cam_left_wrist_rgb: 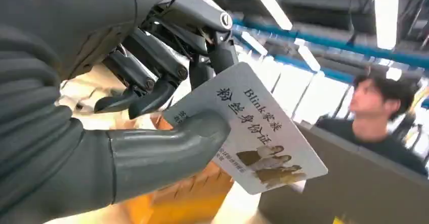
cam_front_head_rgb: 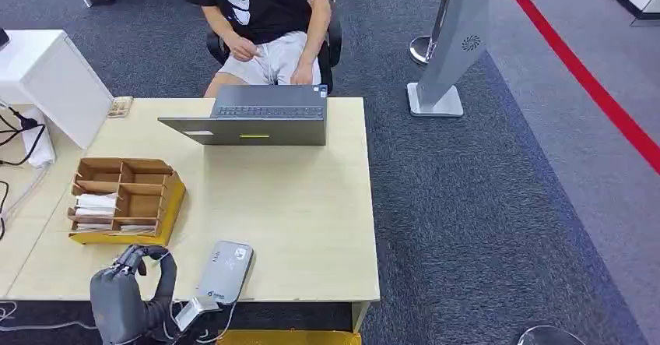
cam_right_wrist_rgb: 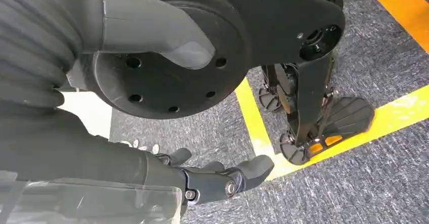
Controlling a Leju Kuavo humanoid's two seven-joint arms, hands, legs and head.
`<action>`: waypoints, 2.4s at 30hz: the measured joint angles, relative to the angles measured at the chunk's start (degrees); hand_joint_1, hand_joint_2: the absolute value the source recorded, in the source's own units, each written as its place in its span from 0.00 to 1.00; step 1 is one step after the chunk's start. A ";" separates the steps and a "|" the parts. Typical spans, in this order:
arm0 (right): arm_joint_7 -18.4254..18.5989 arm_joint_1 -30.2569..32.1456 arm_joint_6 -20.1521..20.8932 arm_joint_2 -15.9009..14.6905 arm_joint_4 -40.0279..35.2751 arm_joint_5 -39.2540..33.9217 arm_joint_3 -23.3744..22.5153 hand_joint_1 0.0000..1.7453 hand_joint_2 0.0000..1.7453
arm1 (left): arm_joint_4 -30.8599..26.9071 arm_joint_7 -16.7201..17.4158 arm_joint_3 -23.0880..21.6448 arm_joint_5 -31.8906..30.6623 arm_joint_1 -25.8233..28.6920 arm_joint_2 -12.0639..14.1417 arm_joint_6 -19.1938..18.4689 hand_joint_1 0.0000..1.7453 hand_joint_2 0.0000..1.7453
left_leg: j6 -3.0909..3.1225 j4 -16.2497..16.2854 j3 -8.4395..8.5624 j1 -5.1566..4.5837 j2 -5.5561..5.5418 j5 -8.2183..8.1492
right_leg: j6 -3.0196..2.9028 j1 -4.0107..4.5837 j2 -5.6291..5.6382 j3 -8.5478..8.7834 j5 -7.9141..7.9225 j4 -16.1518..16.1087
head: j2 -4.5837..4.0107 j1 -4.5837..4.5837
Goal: Pass the card to the sensor for recognition and then transmit it.
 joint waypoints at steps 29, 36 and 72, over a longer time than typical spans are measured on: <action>0.04 0.21 0.87 0.09 0.00 2.40 -1.18 0.00 1.00 | 27.71 3.06 1.55 -3.61 -6.70 0.63 0.07 1.00 1.00 | -0.02 0.00 0.00 0.00 -0.06 0.06 | -0.02 0.00 -0.06 0.05 0.04 0.00 | 0.00 -0.11; 0.28 0.23 1.66 0.09 0.00 4.37 -1.33 0.00 1.00 | 17.23 5.38 -0.42 -5.47 -5.76 2.06 0.13 1.00 1.00 | -0.02 0.01 -0.01 0.01 -0.07 0.09 | 0.01 0.01 -0.06 0.02 0.06 0.00 | 0.00 -0.11; 3.67 -0.83 4.90 -0.65 -0.02 12.43 -0.68 0.00 1.00 | 28.05 20.41 -2.73 -12.94 -41.66 26.91 -4.61 1.00 1.00 | -0.28 0.00 -0.39 0.18 -0.08 0.76 | -0.25 0.18 -0.07 -0.41 0.67 0.05 | 0.00 -0.26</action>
